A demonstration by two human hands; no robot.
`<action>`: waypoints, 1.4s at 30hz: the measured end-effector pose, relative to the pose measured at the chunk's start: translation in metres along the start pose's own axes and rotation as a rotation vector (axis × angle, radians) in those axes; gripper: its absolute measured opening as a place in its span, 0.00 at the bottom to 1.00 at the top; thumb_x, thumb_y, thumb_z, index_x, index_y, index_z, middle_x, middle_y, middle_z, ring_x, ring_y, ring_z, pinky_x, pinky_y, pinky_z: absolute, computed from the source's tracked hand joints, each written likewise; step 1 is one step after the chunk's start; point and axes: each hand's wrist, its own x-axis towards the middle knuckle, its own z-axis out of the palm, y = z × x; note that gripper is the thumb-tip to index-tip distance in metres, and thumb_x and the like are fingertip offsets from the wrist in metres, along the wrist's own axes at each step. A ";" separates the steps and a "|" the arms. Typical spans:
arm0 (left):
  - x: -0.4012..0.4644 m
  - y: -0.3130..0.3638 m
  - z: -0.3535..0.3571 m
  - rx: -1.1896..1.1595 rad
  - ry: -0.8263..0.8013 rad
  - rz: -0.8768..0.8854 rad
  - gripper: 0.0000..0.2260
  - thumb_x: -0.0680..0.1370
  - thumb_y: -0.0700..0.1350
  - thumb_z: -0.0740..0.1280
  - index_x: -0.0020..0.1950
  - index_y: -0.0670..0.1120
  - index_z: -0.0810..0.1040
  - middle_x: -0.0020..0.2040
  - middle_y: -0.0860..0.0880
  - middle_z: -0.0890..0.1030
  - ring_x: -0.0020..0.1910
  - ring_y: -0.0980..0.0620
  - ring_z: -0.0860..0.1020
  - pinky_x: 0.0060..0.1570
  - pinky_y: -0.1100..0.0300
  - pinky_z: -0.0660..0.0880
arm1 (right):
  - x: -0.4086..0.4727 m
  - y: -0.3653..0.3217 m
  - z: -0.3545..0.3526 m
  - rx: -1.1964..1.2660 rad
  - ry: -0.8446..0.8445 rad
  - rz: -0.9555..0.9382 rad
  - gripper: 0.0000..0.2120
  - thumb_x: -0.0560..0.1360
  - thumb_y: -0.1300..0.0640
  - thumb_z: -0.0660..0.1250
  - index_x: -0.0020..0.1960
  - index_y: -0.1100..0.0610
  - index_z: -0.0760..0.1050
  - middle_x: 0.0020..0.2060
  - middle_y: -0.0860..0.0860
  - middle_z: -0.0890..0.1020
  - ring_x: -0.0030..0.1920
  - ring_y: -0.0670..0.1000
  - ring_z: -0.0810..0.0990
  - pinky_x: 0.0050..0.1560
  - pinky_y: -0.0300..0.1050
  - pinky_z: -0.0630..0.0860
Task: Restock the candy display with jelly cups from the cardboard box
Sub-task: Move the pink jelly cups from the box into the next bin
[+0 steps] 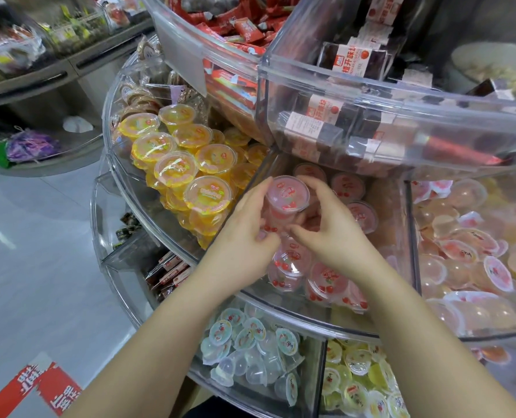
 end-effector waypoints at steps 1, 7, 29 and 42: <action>-0.002 0.000 0.000 -0.048 0.000 0.007 0.31 0.69 0.42 0.59 0.68 0.65 0.58 0.73 0.56 0.62 0.66 0.63 0.68 0.62 0.66 0.67 | 0.000 0.000 -0.001 0.013 0.009 0.009 0.31 0.68 0.61 0.71 0.68 0.49 0.65 0.50 0.34 0.74 0.45 0.36 0.75 0.47 0.22 0.68; -0.004 -0.003 0.003 -0.008 -0.004 -0.021 0.34 0.68 0.41 0.58 0.73 0.60 0.55 0.71 0.56 0.64 0.64 0.63 0.69 0.63 0.62 0.67 | -0.003 -0.008 0.006 -0.015 0.086 -0.021 0.24 0.65 0.51 0.70 0.60 0.50 0.70 0.46 0.34 0.73 0.45 0.36 0.73 0.46 0.22 0.67; -0.034 -0.002 -0.002 -0.056 0.075 -0.026 0.31 0.74 0.39 0.62 0.70 0.64 0.57 0.67 0.64 0.66 0.64 0.67 0.69 0.61 0.66 0.69 | -0.018 -0.012 -0.013 -0.035 0.181 0.058 0.35 0.62 0.49 0.78 0.64 0.46 0.64 0.56 0.44 0.74 0.45 0.41 0.74 0.47 0.33 0.74; -0.211 -0.090 -0.032 -0.172 0.833 -0.304 0.15 0.72 0.41 0.64 0.46 0.62 0.80 0.45 0.57 0.83 0.46 0.59 0.80 0.50 0.71 0.74 | -0.086 -0.083 0.124 0.404 -0.648 -0.165 0.07 0.71 0.56 0.68 0.45 0.44 0.75 0.34 0.44 0.77 0.35 0.46 0.75 0.39 0.38 0.74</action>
